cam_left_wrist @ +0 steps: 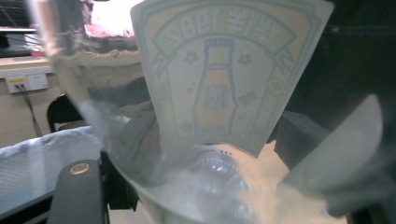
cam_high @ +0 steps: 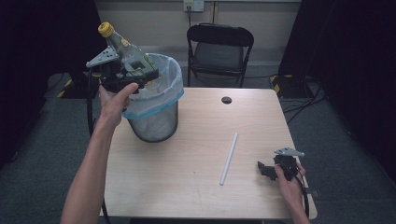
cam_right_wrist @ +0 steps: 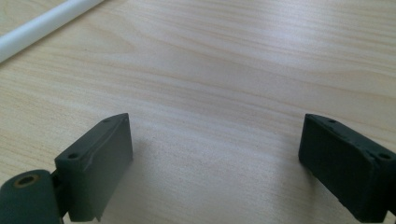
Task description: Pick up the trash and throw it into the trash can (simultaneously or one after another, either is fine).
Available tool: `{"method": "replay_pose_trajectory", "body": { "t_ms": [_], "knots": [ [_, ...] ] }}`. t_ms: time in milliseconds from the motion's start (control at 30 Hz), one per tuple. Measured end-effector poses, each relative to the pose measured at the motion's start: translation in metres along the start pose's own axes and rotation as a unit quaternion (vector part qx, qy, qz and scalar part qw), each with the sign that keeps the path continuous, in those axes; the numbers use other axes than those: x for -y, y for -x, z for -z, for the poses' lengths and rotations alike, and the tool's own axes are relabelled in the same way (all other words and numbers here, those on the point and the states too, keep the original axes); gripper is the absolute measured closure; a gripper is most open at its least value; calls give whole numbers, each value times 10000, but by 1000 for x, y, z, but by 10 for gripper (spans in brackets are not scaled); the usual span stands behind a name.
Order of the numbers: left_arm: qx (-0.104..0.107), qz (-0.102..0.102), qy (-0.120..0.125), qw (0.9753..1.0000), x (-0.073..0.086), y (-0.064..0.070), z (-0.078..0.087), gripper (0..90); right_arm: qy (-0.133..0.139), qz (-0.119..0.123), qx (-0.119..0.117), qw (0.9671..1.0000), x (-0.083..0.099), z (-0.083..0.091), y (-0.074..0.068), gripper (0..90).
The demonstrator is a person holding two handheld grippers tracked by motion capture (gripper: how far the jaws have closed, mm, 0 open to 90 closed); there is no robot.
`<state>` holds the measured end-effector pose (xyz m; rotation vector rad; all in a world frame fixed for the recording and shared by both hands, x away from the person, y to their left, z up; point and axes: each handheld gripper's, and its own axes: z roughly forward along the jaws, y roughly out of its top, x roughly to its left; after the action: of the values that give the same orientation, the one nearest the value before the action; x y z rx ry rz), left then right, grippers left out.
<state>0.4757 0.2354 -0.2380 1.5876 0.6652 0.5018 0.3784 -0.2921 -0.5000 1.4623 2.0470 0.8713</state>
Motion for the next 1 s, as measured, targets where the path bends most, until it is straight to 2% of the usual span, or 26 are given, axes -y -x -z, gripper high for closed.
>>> {"method": "replay_pose_trajectory", "body": {
  "t_ms": [133, 200, 267, 300, 367, 467, 633, 667, 733, 1000],
  "knots": [
    [-202, 2, -80, 9998, -2, -7, 1, 280, 0, 1, 0, 10000, 0, 0, 0, 89],
    [-228, 52, -94, 9997, -3, -8, 1, 280, 0, 1, 1, 10000, 0, 0, 0, 89],
    [-361, 98, -233, 9990, -3, -14, 1, 280, 1, 1, 1, 10000, 0, 0, 0, 89],
    [-361, 98, -233, 9990, -3, -14, 1, 280, 1, 1, 1, 10000, 0, 0, 0, 89],
    [-587, 140, -413, 9973, -3, -21, 0, 279, 0, 1, 1, 10000, 0, 0, 0, 89],
    [-613, 136, -514, 9967, -2, -27, 0, 277, 0, 2, 0, 10000, 0, 0, 0, 89],
    [-608, 216, -471, 9968, -2, -34, 1, 217, 0, 1, 0, 10000, 0, 0, 0, 89],
    [-553, 260, -277, 9977, -6, -34, 4, 200, 0, 1, 1, 10000, 0, 0, 0, 89],
    [-565, 262, -110, 9980, -10, -32, 8, 179, -1, -5, 1, 10000, 0, 0, 0, 89],
    [-534, 174, -104, 9984, -12, -26, 6, 155, 4, 16, -16, 10000, 0, 0, 0, 95]
  ]
}}
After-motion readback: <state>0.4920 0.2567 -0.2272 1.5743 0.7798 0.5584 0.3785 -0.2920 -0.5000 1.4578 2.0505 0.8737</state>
